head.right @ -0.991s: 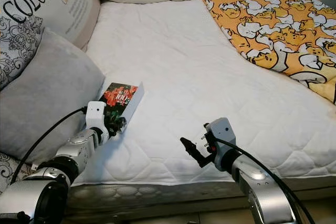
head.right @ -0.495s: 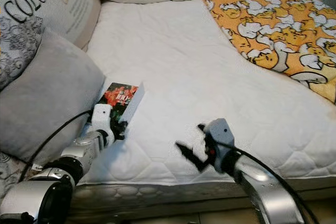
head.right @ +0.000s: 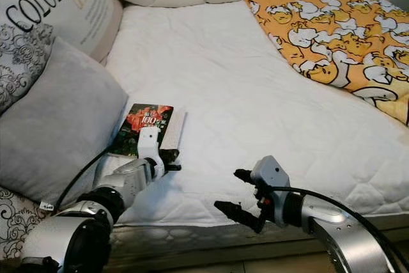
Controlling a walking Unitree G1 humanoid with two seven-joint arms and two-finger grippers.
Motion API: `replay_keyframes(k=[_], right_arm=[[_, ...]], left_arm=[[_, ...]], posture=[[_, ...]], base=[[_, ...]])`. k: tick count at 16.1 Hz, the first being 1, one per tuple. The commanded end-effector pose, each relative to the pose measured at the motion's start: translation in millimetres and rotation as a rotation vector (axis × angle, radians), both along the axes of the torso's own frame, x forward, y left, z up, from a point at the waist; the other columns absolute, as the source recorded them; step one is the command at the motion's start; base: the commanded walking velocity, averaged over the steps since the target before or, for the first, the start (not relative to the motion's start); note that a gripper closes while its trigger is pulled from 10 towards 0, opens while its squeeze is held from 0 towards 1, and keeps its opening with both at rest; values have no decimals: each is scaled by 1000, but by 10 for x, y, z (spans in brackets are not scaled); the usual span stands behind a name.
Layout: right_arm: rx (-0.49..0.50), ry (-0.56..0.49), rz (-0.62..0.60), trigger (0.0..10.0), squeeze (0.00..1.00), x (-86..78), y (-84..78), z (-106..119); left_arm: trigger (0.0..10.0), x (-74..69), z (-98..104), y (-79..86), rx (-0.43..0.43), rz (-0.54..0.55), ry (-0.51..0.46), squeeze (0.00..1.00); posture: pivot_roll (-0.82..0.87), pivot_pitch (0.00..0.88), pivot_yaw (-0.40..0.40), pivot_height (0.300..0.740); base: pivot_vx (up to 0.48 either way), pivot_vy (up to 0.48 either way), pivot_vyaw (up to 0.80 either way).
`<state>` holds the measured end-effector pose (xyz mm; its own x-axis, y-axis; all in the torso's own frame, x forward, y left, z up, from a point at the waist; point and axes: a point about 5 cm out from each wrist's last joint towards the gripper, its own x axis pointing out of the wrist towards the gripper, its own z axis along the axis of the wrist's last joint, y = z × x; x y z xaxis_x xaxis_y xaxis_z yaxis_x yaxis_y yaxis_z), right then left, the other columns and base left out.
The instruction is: Clean up the room
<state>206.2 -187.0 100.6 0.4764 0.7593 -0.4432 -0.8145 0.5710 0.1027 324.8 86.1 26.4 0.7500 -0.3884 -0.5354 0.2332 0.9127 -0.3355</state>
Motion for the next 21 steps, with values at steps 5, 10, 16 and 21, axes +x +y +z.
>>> replay_keyframes(k=[5,10,16,21], right_arm=[[-12,0,-1,10000,0,-10,-98,-29],[-11,-14,-2,10000,0,-44,-76,6],[-1,-29,-25,10000,0,-41,-18,57],[-38,-52,-71,10000,0,-22,-53,71]], left_arm=[[0,75,130,-176,-77,20,-11,0],[0,195,323,-183,-170,49,-140,0],[10000,465,696,717,-5,255,-383,1000],[10000,181,235,1183,586,199,-166,0]], posture=[[-176,0,55,740],[-180,0,57,740],[-175,0,57,740],[-202,0,38,740]], base=[[0,0,0],[0,0,0],[0,0,0],[0,0,0]])
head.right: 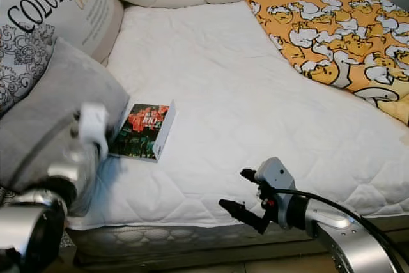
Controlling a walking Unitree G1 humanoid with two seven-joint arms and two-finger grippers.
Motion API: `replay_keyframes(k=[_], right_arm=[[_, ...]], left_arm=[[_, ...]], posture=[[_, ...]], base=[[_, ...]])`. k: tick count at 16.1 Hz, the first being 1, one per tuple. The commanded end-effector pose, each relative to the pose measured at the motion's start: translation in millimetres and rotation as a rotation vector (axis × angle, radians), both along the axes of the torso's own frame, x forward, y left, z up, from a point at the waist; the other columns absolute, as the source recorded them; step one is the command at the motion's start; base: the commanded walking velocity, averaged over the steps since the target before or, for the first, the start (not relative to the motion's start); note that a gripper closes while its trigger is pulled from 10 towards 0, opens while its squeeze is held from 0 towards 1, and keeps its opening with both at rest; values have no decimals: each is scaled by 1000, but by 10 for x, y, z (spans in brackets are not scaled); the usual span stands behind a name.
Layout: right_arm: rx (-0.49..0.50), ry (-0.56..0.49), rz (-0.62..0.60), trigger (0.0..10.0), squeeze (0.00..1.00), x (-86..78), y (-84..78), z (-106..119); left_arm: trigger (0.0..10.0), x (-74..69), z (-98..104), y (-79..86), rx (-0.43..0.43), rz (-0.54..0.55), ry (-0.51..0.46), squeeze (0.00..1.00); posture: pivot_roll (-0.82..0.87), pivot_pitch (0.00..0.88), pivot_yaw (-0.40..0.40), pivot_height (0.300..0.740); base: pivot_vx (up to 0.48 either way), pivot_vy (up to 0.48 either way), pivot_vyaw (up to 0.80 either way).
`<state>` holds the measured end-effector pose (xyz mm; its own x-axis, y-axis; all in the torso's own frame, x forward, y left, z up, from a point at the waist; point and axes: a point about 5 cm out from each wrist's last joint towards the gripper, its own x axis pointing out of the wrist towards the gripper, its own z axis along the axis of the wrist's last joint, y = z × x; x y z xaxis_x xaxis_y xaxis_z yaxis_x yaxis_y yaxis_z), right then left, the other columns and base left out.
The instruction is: Clean up the room
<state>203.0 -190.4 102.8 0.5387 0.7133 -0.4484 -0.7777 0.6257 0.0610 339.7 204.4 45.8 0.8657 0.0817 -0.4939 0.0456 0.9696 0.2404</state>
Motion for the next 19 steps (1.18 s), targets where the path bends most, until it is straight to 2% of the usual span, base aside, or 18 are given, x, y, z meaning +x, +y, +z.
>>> replay_keyframes(k=[1,2,3,6,9,10,11,13,14,15,17,19], right_arm=[[-18,-13,-2,10000,0,-8,-29,55],[-23,-10,1,10000,0,-14,-32,54],[-33,-8,5,10000,0,-20,-43,58],[-45,-5,11,10000,0,-19,-58,67],[-60,-2,14,10000,0,10,-65,53],[-62,-1,14,10000,0,17,-66,47],[-68,0,14,10000,0,38,-75,33],[-74,1,12,10000,0,52,-88,21],[-75,1,11,10000,0,52,-90,19],[-75,1,12,10000,0,47,-76,8],[-74,-3,12,10000,0,33,-45,8],[-73,-8,11,10000,0,16,-25,26]], left_arm=[[10000,-13,-33,-52,24,-48,28,0],[10000,-27,-54,-67,47,-69,39,0],[10000,-52,-90,-68,106,-87,55,0],[10000,-108,-148,6,323,-115,98,0],[10000,-196,-275,-98,441,-267,158,0],[10000,-211,-296,-115,453,-284,166,0],[10000,-263,-366,-181,446,-309,195,0],[10000,-351,-477,-310,333,-332,253,0],[10000,-365,-494,-338,306,-336,261,0],[10000,-379,-514,-447,203,-338,263,0],[10000,-357,-491,-604,62,-339,237,0],[10000,-321,-448,-702,27,-365,193,0]], posture=[[-207,0,32,740],[-211,0,29,740],[-219,5,24,740],[-237,12,16,740],[-253,12,13,740],[-255,13,12,740],[-264,15,9,740],[-269,16,8,740],[-270,16,8,740],[-274,17,8,740],[-280,14,10,740],[-282,10,13,740]], base=[[0,0,0],[0,0,0],[0,0,0],[0,0,0],[0,0,0],[0,0,0],[0,0,0],[0,0,0],[0,0,0],[0,0,0],[0,0,0],[0,0,0]])
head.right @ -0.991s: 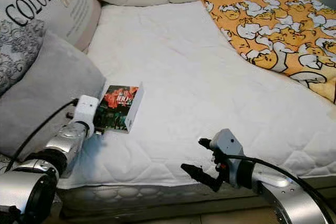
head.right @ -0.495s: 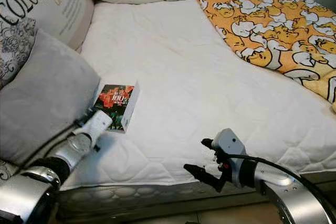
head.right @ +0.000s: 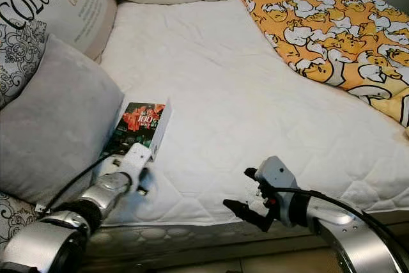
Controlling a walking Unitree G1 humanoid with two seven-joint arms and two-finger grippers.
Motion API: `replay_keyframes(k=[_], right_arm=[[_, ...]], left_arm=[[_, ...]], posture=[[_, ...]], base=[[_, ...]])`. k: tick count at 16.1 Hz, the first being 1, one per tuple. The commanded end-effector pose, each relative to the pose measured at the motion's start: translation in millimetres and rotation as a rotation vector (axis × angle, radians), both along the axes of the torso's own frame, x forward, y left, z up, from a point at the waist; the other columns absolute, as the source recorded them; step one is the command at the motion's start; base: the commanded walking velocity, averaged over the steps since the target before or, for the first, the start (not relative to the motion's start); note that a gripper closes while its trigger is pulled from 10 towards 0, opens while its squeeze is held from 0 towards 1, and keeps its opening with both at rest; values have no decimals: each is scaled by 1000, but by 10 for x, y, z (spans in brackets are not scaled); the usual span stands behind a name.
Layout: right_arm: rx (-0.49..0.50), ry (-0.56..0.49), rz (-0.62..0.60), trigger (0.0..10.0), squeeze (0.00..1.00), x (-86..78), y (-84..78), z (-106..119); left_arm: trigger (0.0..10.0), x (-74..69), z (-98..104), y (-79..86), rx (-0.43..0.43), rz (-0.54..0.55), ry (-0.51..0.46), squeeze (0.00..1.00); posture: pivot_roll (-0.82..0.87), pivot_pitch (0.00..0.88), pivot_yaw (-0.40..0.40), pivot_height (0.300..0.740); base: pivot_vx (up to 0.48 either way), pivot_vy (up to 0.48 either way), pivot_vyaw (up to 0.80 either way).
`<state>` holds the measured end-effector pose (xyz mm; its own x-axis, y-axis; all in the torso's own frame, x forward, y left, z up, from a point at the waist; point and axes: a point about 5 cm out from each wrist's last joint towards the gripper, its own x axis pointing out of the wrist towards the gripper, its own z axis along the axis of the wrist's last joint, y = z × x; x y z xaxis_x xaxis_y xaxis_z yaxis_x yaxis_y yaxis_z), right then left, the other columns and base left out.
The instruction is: Clean up the room
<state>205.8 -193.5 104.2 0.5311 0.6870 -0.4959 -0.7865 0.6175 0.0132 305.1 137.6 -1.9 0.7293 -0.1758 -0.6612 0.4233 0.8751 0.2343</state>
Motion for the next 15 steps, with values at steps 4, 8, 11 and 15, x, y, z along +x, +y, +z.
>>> replay_keyframes(k=[4,8,11,15], right_arm=[[-6,-11,-10,10000,0,1,-32,38],[-15,-26,-20,10000,0,7,-84,58],[-14,-30,-32,10000,0,-2,-75,43],[20,-50,-51,10000,0,-3,-4,38]], left_arm=[[10000,94,114,-158,-1,-72,-76,0],[10000,128,187,-428,18,-164,-138,0],[10000,147,261,-622,-43,-207,-177,0],[10000,163,407,-890,-289,-263,-184,0]], posture=[[-288,1,16,740],[-298,0,20,740],[-314,0,38,740],[-274,0,50,740]], base=[[0,0,0],[0,0,0],[0,0,0],[0,0,0]])
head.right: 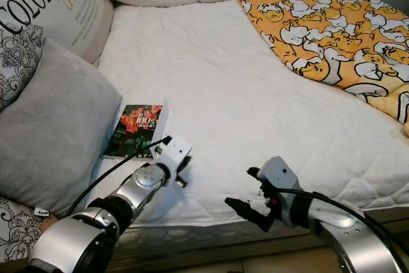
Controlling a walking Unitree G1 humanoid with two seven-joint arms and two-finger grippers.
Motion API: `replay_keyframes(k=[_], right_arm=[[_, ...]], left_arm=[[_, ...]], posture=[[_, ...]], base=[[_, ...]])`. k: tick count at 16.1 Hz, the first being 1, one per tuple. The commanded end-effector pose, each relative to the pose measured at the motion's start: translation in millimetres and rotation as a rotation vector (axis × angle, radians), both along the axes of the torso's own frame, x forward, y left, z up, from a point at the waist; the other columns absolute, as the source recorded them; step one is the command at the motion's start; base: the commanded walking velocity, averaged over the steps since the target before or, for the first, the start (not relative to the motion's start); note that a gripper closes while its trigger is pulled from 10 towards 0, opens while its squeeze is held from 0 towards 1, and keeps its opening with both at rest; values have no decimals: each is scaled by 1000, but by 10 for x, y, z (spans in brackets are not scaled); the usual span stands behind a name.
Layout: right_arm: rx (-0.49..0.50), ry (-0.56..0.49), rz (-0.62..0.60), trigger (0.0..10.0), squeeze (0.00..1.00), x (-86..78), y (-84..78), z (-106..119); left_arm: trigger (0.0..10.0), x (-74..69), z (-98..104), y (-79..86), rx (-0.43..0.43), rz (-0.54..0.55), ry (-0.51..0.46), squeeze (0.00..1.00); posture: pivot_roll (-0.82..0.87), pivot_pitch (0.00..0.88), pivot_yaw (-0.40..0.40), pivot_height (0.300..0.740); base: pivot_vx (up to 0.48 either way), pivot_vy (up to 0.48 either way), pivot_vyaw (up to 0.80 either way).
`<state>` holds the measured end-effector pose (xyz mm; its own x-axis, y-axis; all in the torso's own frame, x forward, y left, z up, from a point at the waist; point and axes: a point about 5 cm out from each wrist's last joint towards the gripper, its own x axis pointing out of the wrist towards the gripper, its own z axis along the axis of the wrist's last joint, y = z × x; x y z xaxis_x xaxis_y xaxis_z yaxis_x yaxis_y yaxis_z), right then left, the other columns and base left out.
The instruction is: Clean up the room
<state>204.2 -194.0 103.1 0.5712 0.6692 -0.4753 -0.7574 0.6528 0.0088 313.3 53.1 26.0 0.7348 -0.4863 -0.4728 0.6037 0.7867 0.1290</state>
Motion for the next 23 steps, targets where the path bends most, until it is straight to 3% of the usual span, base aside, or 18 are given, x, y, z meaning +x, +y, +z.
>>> replay_keyframes(k=[1,2,3,6,9,10,11,12,13,15,17,23], right_arm=[[10,-36,-11,10000,0,19,8,41],[44,-57,-58,10000,0,55,62,-1],[51,-71,-82,10000,0,79,77,-14],[112,-127,-314,10000,0,276,144,-95],[171,-149,-491,10000,0,426,174,-148],[195,-173,-568,10000,0,491,192,-153],[182,-188,-585,10000,286,507,187,-159],[147,-226,-620,10000,1000,548,161,-174],[137,-243,-626,10000,1000,567,160,-182],[148,-247,-647,10000,1000,585,171,-206],[138,-247,-749,10000,1000,573,144,-259],[142,-271,-781,10000,1000,551,121,-287]], left_arm=[[10000,84,161,-75,-139,-34,-6,0],[10000,121,245,-59,-243,-44,-17,0],[10000,134,267,-39,-257,-46,-27,0],[10000,280,529,238,-369,43,-150,0],[10000,237,711,600,-409,201,-229,0],[10000,122,756,851,-378,305,-287,682],[10000,87,754,911,-371,328,-293,682],[10000,-2,742,1043,-364,372,-296,902],[10000,-85,726,1143,-339,399,-309,1000],[10000,-242,706,1235,-277,438,-311,1000],[10000,-383,717,1287,-260,501,-307,1000],[10000,-488,696,1340,-195,557,-279,1000]], posture=[[-274,0,50,740],[-221,0,52,740],[-205,0,52,740],[-131,0,49,740],[-79,0,44,740],[-43,0,31,740],[-43,0,31,740],[-25,0,15,740],[-7,0,-2,740],[20,0,-34,740],[33,0,-52,740],[32,0,-27,740]], base=[[0,0,0],[0,0,0],[0,0,0],[0,0,0],[0,0,0],[0,0,0],[0,0,0],[0,0,0],[0,-349,0],[0,-435,0],[0,-480,0],[0,-480,0]])
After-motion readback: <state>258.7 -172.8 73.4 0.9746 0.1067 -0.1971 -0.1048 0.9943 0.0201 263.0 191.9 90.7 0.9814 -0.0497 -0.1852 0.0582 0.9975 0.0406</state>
